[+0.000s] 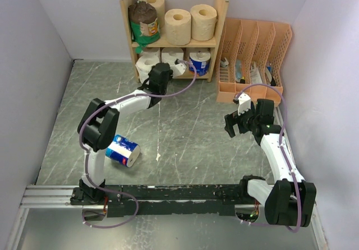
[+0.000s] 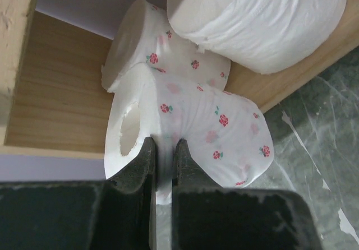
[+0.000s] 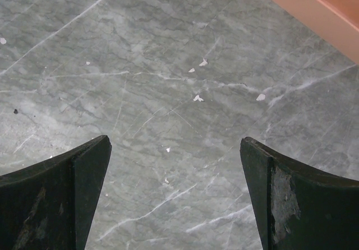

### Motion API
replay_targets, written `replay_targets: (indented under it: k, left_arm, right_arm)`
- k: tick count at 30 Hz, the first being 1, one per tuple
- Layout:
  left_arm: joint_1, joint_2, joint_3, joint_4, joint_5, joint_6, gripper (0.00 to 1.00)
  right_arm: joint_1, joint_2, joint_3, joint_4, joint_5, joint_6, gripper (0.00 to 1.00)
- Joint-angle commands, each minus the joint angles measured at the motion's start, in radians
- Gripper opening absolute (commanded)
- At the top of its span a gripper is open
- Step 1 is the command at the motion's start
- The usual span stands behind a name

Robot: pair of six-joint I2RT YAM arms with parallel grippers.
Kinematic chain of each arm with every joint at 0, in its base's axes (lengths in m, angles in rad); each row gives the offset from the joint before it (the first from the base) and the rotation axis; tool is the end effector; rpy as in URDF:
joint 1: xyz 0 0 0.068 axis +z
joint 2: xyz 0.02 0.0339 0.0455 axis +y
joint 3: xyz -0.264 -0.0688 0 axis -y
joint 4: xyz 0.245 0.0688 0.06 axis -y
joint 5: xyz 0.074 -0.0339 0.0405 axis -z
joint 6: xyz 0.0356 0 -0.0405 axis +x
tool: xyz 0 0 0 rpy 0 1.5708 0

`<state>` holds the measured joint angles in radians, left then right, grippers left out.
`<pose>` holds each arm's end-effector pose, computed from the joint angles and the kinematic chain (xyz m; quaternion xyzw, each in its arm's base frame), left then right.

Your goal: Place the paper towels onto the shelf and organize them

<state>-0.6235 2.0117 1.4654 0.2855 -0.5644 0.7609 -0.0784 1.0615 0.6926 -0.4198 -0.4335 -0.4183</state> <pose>0.3957 -0.2611 0.2494 0.3555 0.6946 0.2605 0.5685 0.2169 -0.0020 0.2362 -0.2335 0.8760 0.1012 0.4097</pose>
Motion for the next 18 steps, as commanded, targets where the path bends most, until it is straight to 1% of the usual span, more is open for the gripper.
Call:
replay_targets:
  k: [1, 8, 13, 18]
  left_arm:
    - [-0.003, 0.033, 0.093, 0.125, -0.042, 0.069, 0.07]
    - [0.01, 0.124, 0.168, 0.192, -0.087, 0.157, 0.07]
    - [0.037, 0.176, 0.252, 0.148, -0.084, 0.15, 0.07]
    - [0.049, 0.209, 0.286, 0.161, -0.086, 0.17, 0.07]
  right_arm:
    - [-0.001, -0.009, -0.006, 0.025, 0.015, 0.011, 1.0]
    - [-0.001, -0.007, -0.009, 0.028, 0.021, 0.01, 1.0]
    - [-0.001, -0.003, -0.006, 0.03, 0.03, 0.012, 1.0]
    - [-0.001, 0.0, -0.007, 0.032, 0.032, 0.011, 1.0]
